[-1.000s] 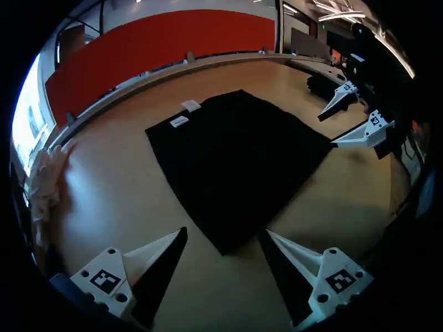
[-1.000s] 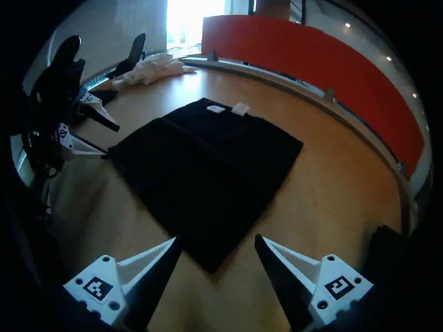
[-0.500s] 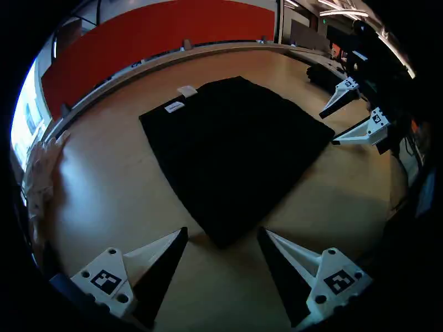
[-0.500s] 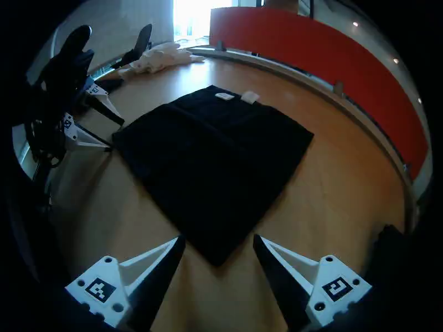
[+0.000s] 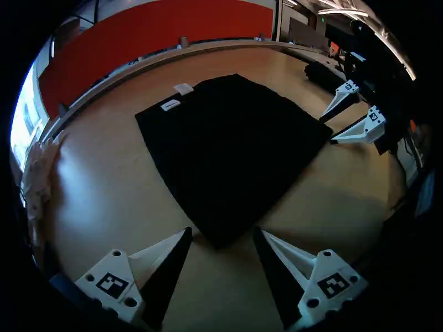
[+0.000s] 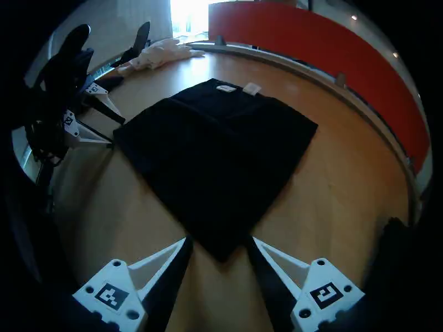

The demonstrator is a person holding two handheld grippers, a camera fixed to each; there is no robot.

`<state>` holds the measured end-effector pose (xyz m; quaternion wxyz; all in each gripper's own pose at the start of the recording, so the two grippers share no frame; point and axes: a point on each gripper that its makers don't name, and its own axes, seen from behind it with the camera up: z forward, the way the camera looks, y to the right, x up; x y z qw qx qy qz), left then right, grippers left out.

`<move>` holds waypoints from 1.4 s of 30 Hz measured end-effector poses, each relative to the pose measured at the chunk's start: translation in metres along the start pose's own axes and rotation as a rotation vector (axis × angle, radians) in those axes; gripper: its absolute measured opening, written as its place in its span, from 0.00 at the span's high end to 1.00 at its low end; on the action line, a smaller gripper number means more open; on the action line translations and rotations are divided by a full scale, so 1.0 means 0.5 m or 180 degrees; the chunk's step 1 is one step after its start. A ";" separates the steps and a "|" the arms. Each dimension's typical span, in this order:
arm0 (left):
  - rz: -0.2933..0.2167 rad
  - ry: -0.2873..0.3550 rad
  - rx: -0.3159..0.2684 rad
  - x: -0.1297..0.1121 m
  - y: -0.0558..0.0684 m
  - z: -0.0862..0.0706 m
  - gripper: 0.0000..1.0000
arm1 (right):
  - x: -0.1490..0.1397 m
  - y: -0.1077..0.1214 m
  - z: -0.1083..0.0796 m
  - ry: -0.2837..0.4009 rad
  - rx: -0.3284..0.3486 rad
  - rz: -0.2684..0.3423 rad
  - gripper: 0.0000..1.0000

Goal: Fold towel

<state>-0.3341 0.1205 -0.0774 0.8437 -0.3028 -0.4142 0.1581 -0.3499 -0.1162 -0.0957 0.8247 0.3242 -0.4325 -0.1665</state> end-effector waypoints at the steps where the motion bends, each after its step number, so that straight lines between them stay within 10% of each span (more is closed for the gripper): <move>1: -0.0002 -0.0002 0.0001 0.000 0.000 0.000 0.20 | 0.000 0.000 0.000 -0.0005 0.0000 0.0001 0.29; 14: -0.0014 -0.0033 0.0018 -0.003 0.006 0.001 0.28 | -0.004 0.006 0.000 -0.0035 0.0007 -0.0002 0.61; 28: 0.0044 -0.0069 0.0012 0.004 0.032 0.004 0.92 | 0.003 -0.002 -0.010 0.0022 -0.0012 0.0020 0.87; 42: -0.0163 0.0055 0.0111 0.047 0.014 -0.043 0.92 | 0.056 0.001 -0.045 0.0247 -0.0068 -0.0013 0.87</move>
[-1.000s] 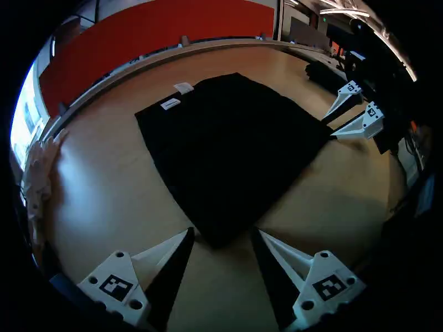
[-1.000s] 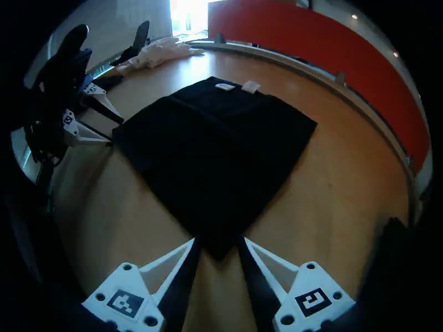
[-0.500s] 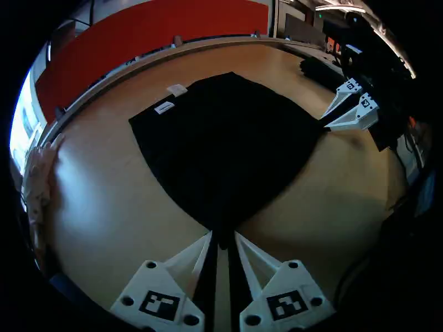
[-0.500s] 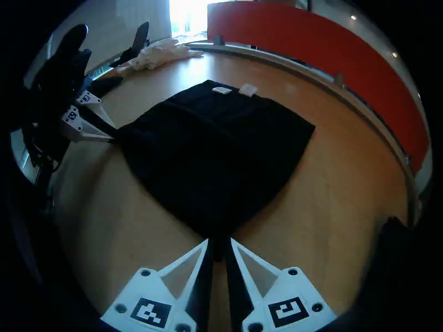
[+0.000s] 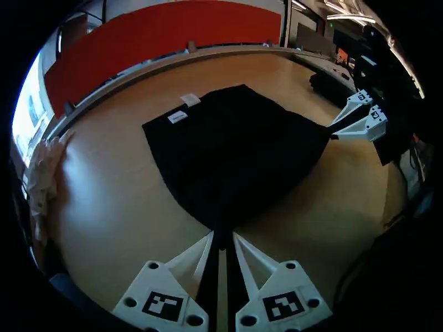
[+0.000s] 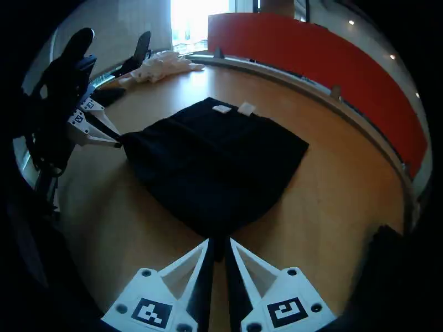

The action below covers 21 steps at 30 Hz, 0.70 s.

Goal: Fold towel

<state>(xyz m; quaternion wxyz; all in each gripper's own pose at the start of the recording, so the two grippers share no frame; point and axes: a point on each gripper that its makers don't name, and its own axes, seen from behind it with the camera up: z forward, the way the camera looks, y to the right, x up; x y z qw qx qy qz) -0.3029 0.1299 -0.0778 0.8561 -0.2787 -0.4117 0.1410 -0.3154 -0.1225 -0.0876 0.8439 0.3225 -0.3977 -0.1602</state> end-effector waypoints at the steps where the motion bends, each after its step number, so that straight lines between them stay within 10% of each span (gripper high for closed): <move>1: -0.0014 0.0021 0.0011 0.006 -0.001 -0.007 0.92 | 0.007 0.000 -0.005 0.0026 -0.0006 0.0002 0.88; 21: -0.0122 0.0294 0.0159 0.116 -0.016 -0.138 0.92 | 0.141 -0.002 -0.132 0.0468 -0.0078 0.0044 0.88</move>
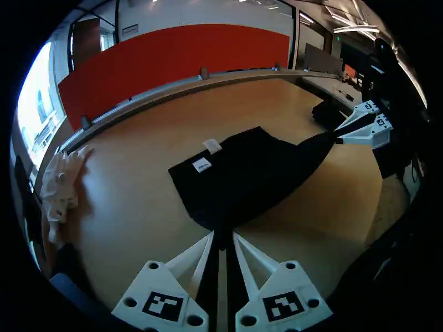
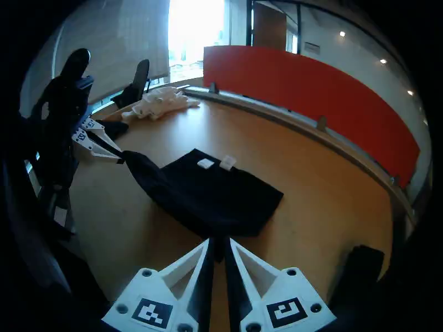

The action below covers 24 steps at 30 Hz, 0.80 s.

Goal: Fold towel

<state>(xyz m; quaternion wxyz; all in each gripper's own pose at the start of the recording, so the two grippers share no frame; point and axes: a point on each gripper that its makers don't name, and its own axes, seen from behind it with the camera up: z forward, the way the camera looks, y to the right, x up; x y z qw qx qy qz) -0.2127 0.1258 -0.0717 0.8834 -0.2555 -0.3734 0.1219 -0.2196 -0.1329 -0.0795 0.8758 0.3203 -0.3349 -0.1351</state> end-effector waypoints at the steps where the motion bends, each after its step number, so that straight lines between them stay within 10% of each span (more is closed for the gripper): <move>1: -0.0002 0.0003 -0.0002 0.004 0.000 -0.004 0.92 | 0.005 0.000 -0.005 0.0011 -0.0002 -0.0004 0.88; 24: -0.0089 0.0053 -0.0076 0.058 0.023 -0.087 0.92 | 0.072 -0.011 -0.095 0.0159 0.0004 0.0006 0.89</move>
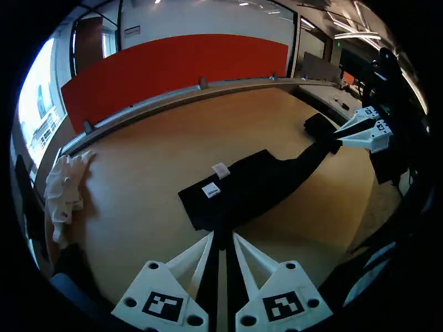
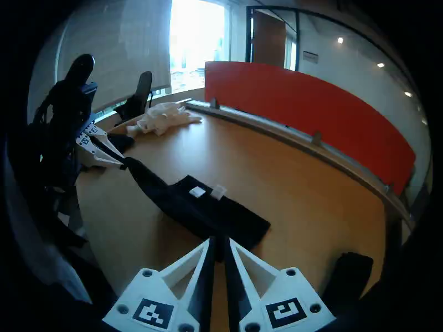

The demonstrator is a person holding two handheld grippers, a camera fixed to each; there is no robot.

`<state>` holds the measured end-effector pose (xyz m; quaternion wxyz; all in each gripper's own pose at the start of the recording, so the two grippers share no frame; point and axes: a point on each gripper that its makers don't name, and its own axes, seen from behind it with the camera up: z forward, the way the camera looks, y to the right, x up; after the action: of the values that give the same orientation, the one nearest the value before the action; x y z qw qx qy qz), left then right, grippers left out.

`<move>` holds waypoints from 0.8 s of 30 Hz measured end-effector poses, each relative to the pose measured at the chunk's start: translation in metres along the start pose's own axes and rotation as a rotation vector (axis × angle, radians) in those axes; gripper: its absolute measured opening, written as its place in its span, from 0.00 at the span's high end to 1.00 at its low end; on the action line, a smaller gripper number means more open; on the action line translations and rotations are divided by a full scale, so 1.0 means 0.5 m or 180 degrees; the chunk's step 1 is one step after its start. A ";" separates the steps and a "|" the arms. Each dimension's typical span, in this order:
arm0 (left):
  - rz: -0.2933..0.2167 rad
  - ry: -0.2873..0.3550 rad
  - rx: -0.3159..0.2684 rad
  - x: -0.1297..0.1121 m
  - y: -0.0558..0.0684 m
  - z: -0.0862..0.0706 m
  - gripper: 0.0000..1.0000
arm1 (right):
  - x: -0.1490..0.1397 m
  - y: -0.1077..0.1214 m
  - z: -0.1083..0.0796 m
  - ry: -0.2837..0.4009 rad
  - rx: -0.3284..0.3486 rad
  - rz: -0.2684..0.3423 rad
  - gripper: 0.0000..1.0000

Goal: Fold towel

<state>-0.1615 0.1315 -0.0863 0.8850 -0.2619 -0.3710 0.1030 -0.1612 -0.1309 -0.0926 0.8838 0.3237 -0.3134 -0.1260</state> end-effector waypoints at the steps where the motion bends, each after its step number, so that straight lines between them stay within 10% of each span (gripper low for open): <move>1: -0.0007 0.0000 -0.0002 -0.001 0.000 -0.001 0.92 | 0.000 -0.001 -0.001 -0.0002 0.0004 -0.0001 0.89; 24: -0.0117 -0.0092 -0.0018 -0.013 -0.010 0.055 0.92 | -0.040 0.004 0.061 -0.0208 0.0086 -0.0102 0.90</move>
<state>-0.1856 0.1355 -0.0715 0.8805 -0.2560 -0.3888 0.0894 -0.1959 -0.1359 -0.0824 0.8665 0.3364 -0.3385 -0.1464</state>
